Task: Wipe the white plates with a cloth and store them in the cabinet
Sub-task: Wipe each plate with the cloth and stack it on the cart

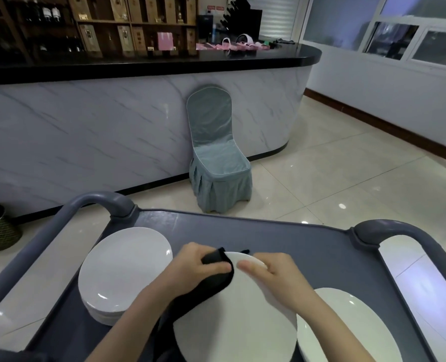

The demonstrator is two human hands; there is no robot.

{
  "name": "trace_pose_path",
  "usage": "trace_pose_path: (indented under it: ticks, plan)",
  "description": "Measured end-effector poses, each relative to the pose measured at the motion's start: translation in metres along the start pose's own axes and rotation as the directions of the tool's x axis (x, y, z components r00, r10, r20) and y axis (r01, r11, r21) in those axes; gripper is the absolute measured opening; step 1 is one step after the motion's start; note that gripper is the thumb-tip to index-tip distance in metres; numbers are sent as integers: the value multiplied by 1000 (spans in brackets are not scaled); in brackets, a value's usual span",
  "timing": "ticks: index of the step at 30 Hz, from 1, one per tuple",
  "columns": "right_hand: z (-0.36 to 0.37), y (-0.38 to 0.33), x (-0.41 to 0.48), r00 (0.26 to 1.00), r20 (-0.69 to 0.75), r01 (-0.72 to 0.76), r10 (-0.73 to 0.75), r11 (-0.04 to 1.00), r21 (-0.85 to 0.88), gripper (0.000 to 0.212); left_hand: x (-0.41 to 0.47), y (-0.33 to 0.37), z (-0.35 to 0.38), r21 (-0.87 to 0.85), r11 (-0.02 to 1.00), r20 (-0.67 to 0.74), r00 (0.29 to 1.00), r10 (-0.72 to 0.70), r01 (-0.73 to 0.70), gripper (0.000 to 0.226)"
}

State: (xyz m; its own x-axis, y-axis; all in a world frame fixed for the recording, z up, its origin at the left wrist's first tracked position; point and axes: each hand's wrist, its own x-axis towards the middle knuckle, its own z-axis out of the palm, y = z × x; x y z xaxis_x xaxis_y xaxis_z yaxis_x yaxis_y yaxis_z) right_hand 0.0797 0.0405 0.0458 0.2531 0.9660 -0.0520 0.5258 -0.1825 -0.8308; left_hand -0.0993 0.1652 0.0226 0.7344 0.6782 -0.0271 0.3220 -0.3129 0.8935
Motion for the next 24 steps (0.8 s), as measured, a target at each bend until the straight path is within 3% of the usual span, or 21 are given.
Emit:
trace_pose_path:
  ticks: [1, 3, 5, 7, 8, 10, 11, 14, 18, 21, 24]
  plan:
    - [-1, -2, 1, 1000, 1, 16, -16, 1000, -9, 52, -1, 1, 0, 3, 1000, 5, 1000, -2, 2, 36]
    - [-9, -4, 4, 996, -87, 14, -10, 999, 47, 51, -7, -2, 1, -79, 994, -165, 982, -86, 74, 39]
    - [-11, -4, 4, 956, -277, -39, 95, 978, 203, 50, -14, -10, 14, -357, 916, -404, 854, -326, 181, 34]
    - [9, -6, 3, 832, -451, -73, 323, 869, 489, 48, -19, -12, 38, -685, 708, -457, 656, -601, 171, 23]
    - [25, -7, 2, 744, -478, -75, 466, 769, 634, 45, -20, -11, 50, -764, 628, -454, 568, -687, 148, 26]
    - [56, -7, -3, 626, -455, -78, 633, 632, 771, 37, -21, -10, 63, -805, 585, -469, 496, -730, 100, 38]
    - [65, -5, -5, 629, -437, -79, 643, 611, 787, 33, -19, -12, 61, -803, 587, -471, 495, -730, 102, 38]
    - [55, 4, -4, 760, -349, -126, 548, 651, 749, 18, -14, -17, 40, -784, 603, -446, 546, -710, 144, 24]
    - [3, 11, 9, 922, -267, -149, 282, 892, 428, 14, -9, -19, 15, -576, 799, -464, 735, -494, 174, 23]
    - [-22, 3, 19, 991, -121, -49, 59, 995, 84, 20, -4, -15, 1, -308, 942, -345, 907, -242, 134, 22]
    - [-12, -5, 22, 996, 68, 70, -59, 983, -167, 44, 3, -5, 0, -16, 1000, -132, 991, -29, 27, 22]
